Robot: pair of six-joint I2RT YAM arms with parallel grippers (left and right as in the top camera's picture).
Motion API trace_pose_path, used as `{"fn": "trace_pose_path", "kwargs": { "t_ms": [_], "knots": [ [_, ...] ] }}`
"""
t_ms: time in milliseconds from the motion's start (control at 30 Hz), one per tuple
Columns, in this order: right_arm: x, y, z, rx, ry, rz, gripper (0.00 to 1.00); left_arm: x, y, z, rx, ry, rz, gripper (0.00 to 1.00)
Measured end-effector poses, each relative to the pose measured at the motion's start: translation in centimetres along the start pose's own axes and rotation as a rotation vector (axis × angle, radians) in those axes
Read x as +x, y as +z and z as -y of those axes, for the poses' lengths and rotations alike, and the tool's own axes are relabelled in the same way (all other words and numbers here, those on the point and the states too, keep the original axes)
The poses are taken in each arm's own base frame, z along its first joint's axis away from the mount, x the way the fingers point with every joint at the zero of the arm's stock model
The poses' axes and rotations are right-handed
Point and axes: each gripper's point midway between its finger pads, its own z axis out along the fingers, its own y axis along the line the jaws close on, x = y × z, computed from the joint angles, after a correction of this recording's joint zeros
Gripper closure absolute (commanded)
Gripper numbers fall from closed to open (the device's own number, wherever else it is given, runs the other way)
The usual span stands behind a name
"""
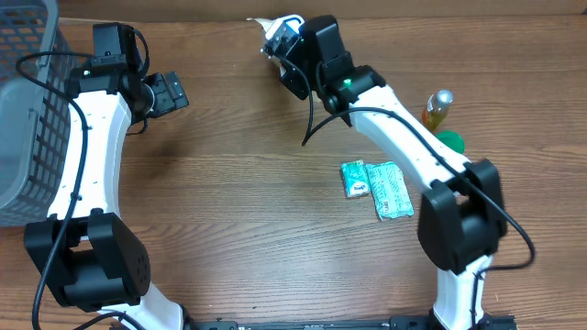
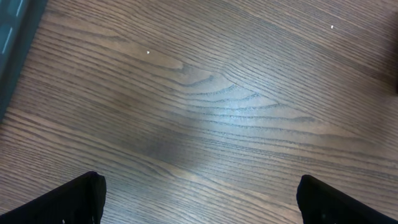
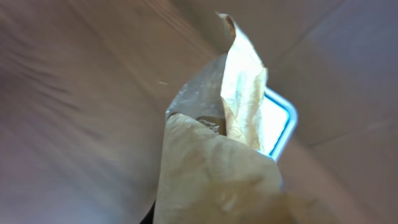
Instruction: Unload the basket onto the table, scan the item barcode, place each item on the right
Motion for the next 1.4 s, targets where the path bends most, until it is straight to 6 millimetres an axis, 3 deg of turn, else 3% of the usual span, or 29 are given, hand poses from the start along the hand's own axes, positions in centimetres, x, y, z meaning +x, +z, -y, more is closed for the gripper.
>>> {"fn": "trace_pose_path", "kwargs": {
  "t_ms": [100, 200, 400, 533, 600, 633, 667, 700, 833, 1067, 1400],
  "knots": [
    [-0.4, -2.4, -2.1, -0.128, 0.135, -0.012, 0.96, 0.0, 0.0, 0.0, 0.0, 0.0, 0.0, 0.0],
    [0.5, -4.1, -5.1, -0.29, 0.251, -0.073, 0.95, 0.0, 0.0, 0.0, 0.0, 0.0, 0.0, 0.0],
    [6.1, -8.3, -11.3, -0.574, 0.464, -0.39, 0.87, 0.0, 0.0, 0.0, -0.003, 0.0, 0.001, 0.0],
    [8.6, -10.5, -12.8, -0.613, 0.533, -0.549, 0.85, 0.0, 0.0, -0.1, -0.003, 0.0, 0.001, 0.0],
    [9.3, -11.0, -13.0, -0.606, 0.544, -0.594, 0.83, 0.0, 0.0, -0.1, -0.003, 0.0, 0.001, 0.0],
    [9.7, -11.2, -13.0, -0.601, 0.548, -0.614, 0.74, 0.0, 0.0, -0.1, -0.003, 0.0, 0.001, 0.0],
    [10.0, -11.3, -13.0, -0.593, 0.554, -0.632, 0.55, 0.0, 0.0, -0.1, -0.003, 0.0, 0.001, 0.01],
    [10.2, -11.4, -13.0, -0.587, 0.554, -0.642, 0.42, 0.0, 0.0, -0.1, -0.003, 0.0, 0.001, 0.0],
    [11.0, -11.7, -12.7, -0.553, 0.548, -0.683, 0.0, 0.0, 0.0, -0.1, -0.003, 0.0, 0.001, 0.0],
    [11.9, -11.5, -11.8, -0.492, 0.517, -0.708, 0.0, 0.0, 0.0, -0.1, -0.003, 0.0, 0.001, 0.0],
    [13.5, -10.7, -9.0, -0.289, 0.486, -0.75, 0.0, 0.0, 0.0, -0.1, -0.003, 0.0, 0.001, 0.0]
  ]
}}
